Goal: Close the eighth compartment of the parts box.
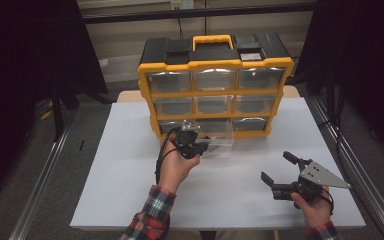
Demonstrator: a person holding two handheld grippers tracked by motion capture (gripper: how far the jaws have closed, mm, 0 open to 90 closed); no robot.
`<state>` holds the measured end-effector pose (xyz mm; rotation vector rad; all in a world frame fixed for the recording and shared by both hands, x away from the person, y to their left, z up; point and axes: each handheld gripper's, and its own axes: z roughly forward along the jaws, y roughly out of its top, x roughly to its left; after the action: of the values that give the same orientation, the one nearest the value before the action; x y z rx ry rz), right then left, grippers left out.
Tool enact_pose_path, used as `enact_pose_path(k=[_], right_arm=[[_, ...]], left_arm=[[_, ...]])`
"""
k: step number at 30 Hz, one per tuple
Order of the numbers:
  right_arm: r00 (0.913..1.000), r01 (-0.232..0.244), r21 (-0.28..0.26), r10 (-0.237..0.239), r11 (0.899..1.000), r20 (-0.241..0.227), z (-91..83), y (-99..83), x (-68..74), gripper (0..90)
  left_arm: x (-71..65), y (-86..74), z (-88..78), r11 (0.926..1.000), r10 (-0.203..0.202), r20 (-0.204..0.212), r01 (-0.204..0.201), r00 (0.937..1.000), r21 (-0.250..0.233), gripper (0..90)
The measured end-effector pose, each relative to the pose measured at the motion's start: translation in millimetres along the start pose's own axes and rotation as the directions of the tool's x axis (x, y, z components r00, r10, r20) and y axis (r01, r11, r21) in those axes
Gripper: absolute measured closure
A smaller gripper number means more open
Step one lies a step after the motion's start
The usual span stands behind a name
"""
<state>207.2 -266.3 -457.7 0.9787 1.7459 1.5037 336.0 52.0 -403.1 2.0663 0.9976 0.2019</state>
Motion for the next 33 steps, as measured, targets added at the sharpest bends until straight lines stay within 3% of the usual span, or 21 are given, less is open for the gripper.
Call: enact_pose_path(k=[12, 18, 23, 33], right_arm=[[1.0, 0.003, 0.001, -0.003, 1.0, 0.001, 0.6, 0.2, 0.5, 0.4], [1.0, 0.001, 0.001, -0.001, 1.0, 0.0, 0.3, 0.4, 0.6, 0.4], [1.0, 0.002, 0.001, -0.002, 1.0, -0.002, 0.3, 0.3, 0.4, 0.4], [1.0, -0.003, -0.003, 0.003, 1.0, 0.0, 0.5, 0.3, -0.2, 0.4]], left_arm=[[-1.5, -1.0, 3.3, 0.9992, -0.003, 0.001, 0.003, 1.0, -0.04, 90.0], [-1.5, 0.2, 3.5, 0.9988, 0.018, -0.009, -0.019, 0.9998, -0.046, 90.0], [-3.2, -0.5, 4.0, 0.9981, 0.005, -0.008, -0.006, 1.0, -0.062, 90.0], [-4.7, -5.9, 7.1, 0.9997, 0.015, 0.015, -0.014, 0.9998, -0.022, 90.0]])
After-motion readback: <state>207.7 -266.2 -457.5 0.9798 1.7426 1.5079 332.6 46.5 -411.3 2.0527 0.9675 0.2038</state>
